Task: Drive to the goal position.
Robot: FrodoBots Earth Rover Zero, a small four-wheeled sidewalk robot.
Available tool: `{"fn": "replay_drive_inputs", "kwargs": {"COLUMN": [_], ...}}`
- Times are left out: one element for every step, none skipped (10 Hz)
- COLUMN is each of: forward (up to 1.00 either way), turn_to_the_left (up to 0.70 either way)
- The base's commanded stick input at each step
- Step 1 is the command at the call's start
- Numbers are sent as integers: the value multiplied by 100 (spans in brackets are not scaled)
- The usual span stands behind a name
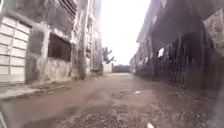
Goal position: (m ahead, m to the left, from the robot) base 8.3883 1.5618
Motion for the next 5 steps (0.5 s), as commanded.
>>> {"fn": "replay_drive_inputs", "kwargs": {"forward": [70, 70, 70, 70, 70], "turn_to_the_left": [0, 0, 0, 0, 0]}}
